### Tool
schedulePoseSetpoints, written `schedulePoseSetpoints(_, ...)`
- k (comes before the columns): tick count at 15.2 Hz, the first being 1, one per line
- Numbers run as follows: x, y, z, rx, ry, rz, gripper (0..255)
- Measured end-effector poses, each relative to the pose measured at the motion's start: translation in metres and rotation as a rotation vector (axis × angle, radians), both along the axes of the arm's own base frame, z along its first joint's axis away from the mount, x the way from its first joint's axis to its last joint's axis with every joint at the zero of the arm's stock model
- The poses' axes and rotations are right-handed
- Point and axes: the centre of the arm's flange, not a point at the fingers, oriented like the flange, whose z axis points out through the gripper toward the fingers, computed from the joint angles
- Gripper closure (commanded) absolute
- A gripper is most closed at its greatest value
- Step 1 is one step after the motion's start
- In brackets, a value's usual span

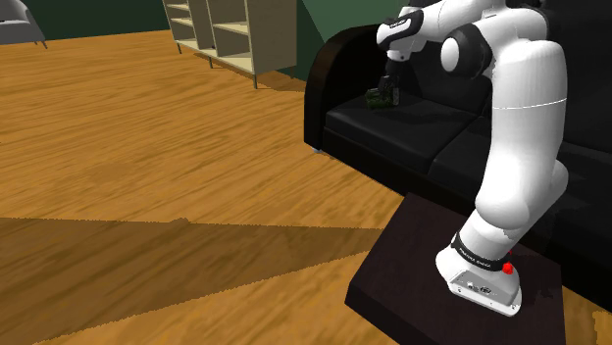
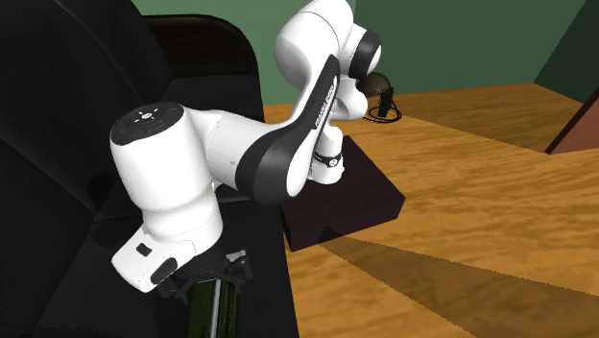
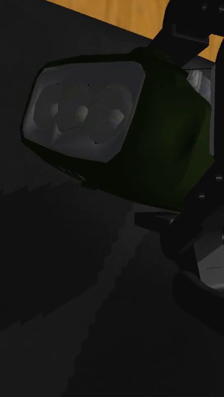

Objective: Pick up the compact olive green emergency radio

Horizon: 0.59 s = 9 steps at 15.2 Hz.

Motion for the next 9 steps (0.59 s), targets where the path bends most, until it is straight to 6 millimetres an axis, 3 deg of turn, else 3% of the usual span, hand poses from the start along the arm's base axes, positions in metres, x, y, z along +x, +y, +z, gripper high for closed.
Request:
schedulePoseSetpoints(5,0.003,0.007,0.003,0.012,0.02,0.0,255)
schedulePoseSetpoints(9,0.004,0.008,0.021,0.017,0.025,0.002,255)
